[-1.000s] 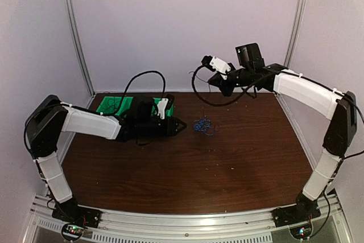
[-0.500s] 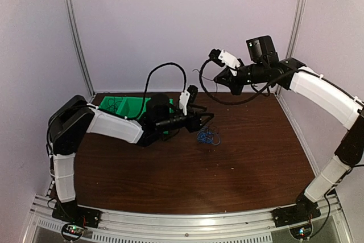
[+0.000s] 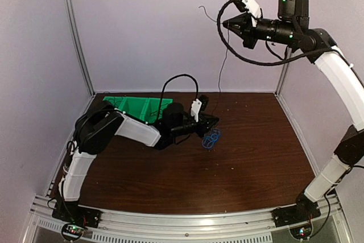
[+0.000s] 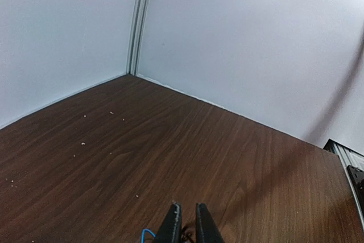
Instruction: Untangle the cables
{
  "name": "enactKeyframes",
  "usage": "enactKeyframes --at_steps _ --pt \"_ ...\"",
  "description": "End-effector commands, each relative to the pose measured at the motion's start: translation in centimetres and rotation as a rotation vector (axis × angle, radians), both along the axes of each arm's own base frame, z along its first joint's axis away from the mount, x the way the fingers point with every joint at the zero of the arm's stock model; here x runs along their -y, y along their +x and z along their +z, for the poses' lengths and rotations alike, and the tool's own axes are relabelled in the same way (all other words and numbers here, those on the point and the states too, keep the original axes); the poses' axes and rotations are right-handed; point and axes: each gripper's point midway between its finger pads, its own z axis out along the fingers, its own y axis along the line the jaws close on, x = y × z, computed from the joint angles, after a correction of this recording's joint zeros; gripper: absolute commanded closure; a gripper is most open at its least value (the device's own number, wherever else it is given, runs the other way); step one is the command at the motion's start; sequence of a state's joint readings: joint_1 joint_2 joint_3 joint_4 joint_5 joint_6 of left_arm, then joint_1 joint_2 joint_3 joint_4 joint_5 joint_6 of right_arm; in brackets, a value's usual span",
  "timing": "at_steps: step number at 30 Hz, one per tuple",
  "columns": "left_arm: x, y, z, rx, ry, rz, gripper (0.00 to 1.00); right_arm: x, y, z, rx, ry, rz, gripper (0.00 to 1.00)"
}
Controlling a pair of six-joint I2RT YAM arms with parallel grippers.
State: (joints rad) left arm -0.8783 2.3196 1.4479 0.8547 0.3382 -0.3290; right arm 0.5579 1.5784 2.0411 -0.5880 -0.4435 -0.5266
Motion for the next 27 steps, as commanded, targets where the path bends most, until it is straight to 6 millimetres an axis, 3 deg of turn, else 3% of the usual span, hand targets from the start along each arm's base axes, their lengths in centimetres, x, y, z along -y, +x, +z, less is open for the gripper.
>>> enactKeyframes --at_steps 1,4,9,13,17,20,22,25,27 --pt "-0.4 -0.8 -3.4 -0.062 0.048 -0.003 0.89 2.0 -0.5 5.9 0.135 0.072 -0.024 1.00" --pt "-1.2 -1.1 -5.4 -0.091 0.082 0.012 0.90 3.3 -0.7 8.7 0.188 0.117 -0.036 1.00" --pt "-1.5 -0.8 -8.2 -0.131 0.133 0.038 0.90 4.3 -1.4 11.5 0.244 0.166 -0.038 1.00" --pt "-1.3 -0.4 -10.6 -0.177 0.179 0.051 0.83 5.3 -2.4 14.0 0.296 0.213 -0.042 1.00" --pt "-1.6 -0.2 -11.4 -0.190 0.192 0.070 0.80 5.9 -2.7 14.7 0.309 0.226 -0.044 1.00" --pt "-2.6 -0.8 -9.6 -0.166 0.151 0.083 0.79 5.4 -2.0 12.9 0.270 0.196 -0.035 1.00" --pt "-3.5 -1.6 -7.5 -0.140 0.113 0.080 0.78 4.7 -1.1 10.5 0.214 0.165 -0.024 1.00" --pt "-5.3 -3.1 -3.5 -0.091 0.045 0.074 0.70 3.4 0.0 5.8 0.116 0.114 0.012 1.00" --pt "-6.6 -4.1 -0.3 -0.053 0.002 0.077 0.65 2.5 0.6 1.6 0.026 0.073 0.046 1.00"
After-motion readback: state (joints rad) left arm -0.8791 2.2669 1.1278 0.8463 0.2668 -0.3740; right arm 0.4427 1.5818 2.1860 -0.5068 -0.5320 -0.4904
